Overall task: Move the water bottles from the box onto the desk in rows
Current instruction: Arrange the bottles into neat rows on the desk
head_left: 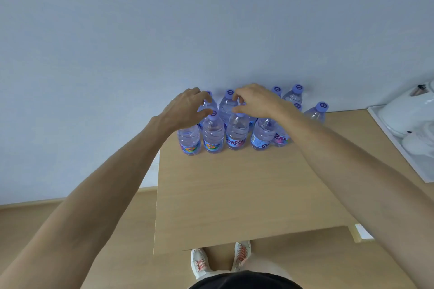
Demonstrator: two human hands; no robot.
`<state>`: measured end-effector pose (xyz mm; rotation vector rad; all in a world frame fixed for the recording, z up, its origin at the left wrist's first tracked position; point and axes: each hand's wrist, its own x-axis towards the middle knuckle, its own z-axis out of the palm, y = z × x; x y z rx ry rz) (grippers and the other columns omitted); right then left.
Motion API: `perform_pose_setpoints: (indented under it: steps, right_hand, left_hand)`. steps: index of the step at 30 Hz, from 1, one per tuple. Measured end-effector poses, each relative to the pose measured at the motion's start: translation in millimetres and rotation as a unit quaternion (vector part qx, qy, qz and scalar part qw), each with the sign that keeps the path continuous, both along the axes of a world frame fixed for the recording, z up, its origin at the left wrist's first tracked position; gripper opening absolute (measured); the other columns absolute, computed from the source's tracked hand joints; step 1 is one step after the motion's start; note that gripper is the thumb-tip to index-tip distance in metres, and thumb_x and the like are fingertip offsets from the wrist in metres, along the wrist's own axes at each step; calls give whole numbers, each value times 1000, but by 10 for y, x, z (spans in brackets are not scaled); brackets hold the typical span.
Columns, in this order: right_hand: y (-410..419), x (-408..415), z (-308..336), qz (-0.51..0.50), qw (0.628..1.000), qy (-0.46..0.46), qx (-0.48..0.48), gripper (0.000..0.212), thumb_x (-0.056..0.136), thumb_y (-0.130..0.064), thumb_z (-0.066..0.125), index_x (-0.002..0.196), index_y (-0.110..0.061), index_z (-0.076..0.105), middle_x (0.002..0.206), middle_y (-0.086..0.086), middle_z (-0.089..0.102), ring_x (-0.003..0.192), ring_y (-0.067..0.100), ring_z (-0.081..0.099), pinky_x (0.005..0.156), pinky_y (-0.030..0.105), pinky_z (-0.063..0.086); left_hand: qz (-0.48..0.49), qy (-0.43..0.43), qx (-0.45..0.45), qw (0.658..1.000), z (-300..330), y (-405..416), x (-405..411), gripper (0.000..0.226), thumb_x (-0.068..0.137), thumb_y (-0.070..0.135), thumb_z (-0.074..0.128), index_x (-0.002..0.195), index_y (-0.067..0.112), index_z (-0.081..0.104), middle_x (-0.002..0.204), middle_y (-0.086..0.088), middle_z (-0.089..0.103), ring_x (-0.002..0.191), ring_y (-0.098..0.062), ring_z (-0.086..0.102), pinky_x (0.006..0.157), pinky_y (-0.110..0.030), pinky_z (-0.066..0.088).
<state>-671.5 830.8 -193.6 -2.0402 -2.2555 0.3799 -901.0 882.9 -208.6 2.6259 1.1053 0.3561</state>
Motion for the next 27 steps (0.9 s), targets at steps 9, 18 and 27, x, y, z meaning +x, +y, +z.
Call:
perform_pose_setpoints:
  steps: [9,18,27]
  right_hand:
    - [-280,661,-79,-36,992,-68,-97,44,85,-43,69,122,-22,57,112,2,58,94,21,54,76,35,45]
    - [-289,855,-154,37,993,-100,-53,29,85,-43,64,103,-20,60,93,2,55,84,28,60,58,33,42]
    - [-248,820,-119,58,994,-81,-35,22,90,-35,63,86,-16,52,81,1,47,73,26,53,60,34,40]
  left_hand:
    - [-42,76,-14,996,-102,-157,771,42,91,39,57,127,19,52,121,-7,59,110,-28,55,89,-42,45]
    - [74,176,-29,981,-149,-197,1164,39,90,50,51,118,24,55,108,-8,61,99,-36,59,74,-36,39]
    - [63,208,47,975,-82,-312,1131,31,94,40,52,114,17,58,101,-12,64,100,-33,58,79,-35,32]
